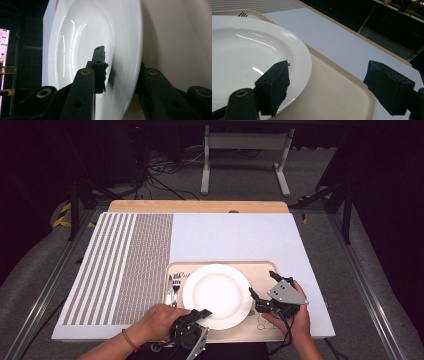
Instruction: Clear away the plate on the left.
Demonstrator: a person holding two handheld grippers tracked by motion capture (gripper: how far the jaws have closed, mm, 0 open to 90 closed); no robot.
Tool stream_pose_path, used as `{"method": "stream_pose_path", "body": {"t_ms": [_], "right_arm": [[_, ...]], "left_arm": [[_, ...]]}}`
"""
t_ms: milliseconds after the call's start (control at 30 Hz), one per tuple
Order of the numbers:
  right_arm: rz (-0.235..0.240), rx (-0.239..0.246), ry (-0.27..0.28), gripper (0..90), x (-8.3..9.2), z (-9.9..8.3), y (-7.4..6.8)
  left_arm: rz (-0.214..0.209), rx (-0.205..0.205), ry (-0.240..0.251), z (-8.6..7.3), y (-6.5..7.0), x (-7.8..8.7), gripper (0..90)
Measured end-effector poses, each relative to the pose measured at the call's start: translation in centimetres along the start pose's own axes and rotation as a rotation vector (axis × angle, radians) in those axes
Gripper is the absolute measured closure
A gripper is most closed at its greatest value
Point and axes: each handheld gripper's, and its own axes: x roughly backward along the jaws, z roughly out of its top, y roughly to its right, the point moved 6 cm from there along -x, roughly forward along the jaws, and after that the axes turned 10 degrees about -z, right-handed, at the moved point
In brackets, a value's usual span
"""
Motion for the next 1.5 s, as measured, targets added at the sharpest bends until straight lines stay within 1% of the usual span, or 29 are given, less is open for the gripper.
{"method": "stream_pose_path", "body": {"t_ms": [100,133,200,233,267,300,333,367,400,467,500,533,600,667,700,767,833,933,967,1000,1100,1200,1233,1267,1300,1333,1367,1467,1500], "right_arm": [[0.002,0.002,0.000,19.7,0.0,0.0,0.0],[0.004,0.002,0.001,19.6,0.0,0.0,-0.1],[0.005,0.003,0.001,19.6,0.0,0.0,-0.1],[0.005,0.003,0.001,19.6,0.0,0.1,-0.1],[0.006,0.003,0.001,19.6,0.0,0.1,-0.1],[0.007,0.003,0.002,19.6,0.0,0.1,-0.1],[0.008,0.004,0.002,19.6,0.0,0.1,-0.2],[0.010,0.003,0.002,19.6,-0.1,0.1,-0.2],[0.010,0.003,0.002,19.6,-0.1,0.1,-0.2],[0.012,0.004,0.002,19.6,-0.1,0.1,-0.3],[0.013,0.005,0.002,19.6,-0.1,0.1,-0.3],[0.014,0.005,0.001,19.6,-0.1,0.2,-0.3],[0.017,0.006,0.002,19.6,-0.2,0.2,-0.4],[0.021,0.009,0.004,19.6,-0.2,0.2,-0.4],[0.021,0.009,0.004,19.6,-0.2,0.2,-0.4],[0.025,0.008,0.004,19.6,-0.2,0.3,-0.5],[0.026,0.008,0.004,19.6,-0.2,0.3,-0.5],[0.026,0.009,0.004,19.6,-0.2,0.3,-0.5],[0.027,0.010,0.004,19.6,-0.2,0.3,-0.5],[0.027,0.010,0.006,19.6,-0.2,0.3,-0.6],[0.029,0.011,0.005,19.5,-0.2,0.3,-0.6],[0.031,0.011,0.003,19.5,-0.2,0.3,-0.7],[0.032,0.011,0.004,19.5,-0.2,0.3,-0.7],[0.032,0.010,0.004,19.5,-0.2,0.3,-0.7],[0.033,0.010,0.005,19.5,-0.2,0.3,-0.7],[0.033,0.011,0.005,19.4,-0.2,0.3,-0.7],[0.034,0.010,0.005,19.5,-0.2,0.4,-0.7],[0.035,0.012,0.005,19.5,-0.2,0.4,-0.7],[0.037,0.012,0.006,19.5,-0.2,0.4,-0.8]], "left_arm": [[-0.004,0.006,0.006,-0.1,0.1,0.1,71.5],[-0.004,-0.012,0.017,0.0,-0.1,0.2,71.4],[-0.003,-0.013,0.015,0.0,-0.1,0.3,70.1],[-0.009,-0.008,0.021,0.0,-0.1,0.4,70.1],[-0.013,0.021,0.020,-0.2,0.1,0.5,69.5],[-0.014,0.021,0.021,-0.3,0.1,0.6,68.6],[-0.017,0.035,0.026,-0.3,0.1,0.7,67.8],[-0.024,0.035,0.031,-0.4,0.0,0.8,66.9],[-0.026,0.051,0.031,-0.5,0.1,0.9,66.9],[-0.028,0.058,0.040,-0.5,0.1,1.1,65.5],[-0.028,0.051,0.040,-0.5,0.0,1.2,64.5],[-0.035,0.074,0.050,-0.6,0.0,1.3,62.9],[-0.028,0.080,0.052,-0.7,0.0,1.4,61.2],[-0.031,0.084,0.051,-0.7,0.0,1.6,59.3],[-0.026,0.087,0.061,-0.6,-0.1,1.8,59.3],[-0.030,0.096,0.066,-0.7,-0.2,2.2,54.5],[-0.024,0.103,0.070,-0.7,-0.3,2.5,53.6],[-0.021,0.116,0.073,-0.9,-0.4,2.8,50.1],[-0.018,0.130,0.076,-1.0,-0.4,2.9,47.7],[-0.018,0.132,0.075,-1.1,-0.4,2.9,46.3],[-0.015,0.164,0.087,-1.4,-0.6,3.1,40.7],[-0.013,0.181,0.086,-1.5,-0.7,3.2,36.1],[-0.012,0.190,0.093,-1.5,-0.7,3.2,33.9],[-0.016,0.193,0.095,-1.5,-0.8,3.3,32.4],[-0.023,0.209,0.095,-1.6,-0.7,3.3,32.0],[-0.026,0.207,0.097,-1.6,-0.8,3.4,31.1],[-0.031,0.207,0.111,-1.6,-0.8,3.5,30.6],[-0.048,0.215,0.119,-1.7,-1.0,3.7,26.8],[-0.050,0.235,0.124,-1.7,-1.0,3.8,26.0]]}}
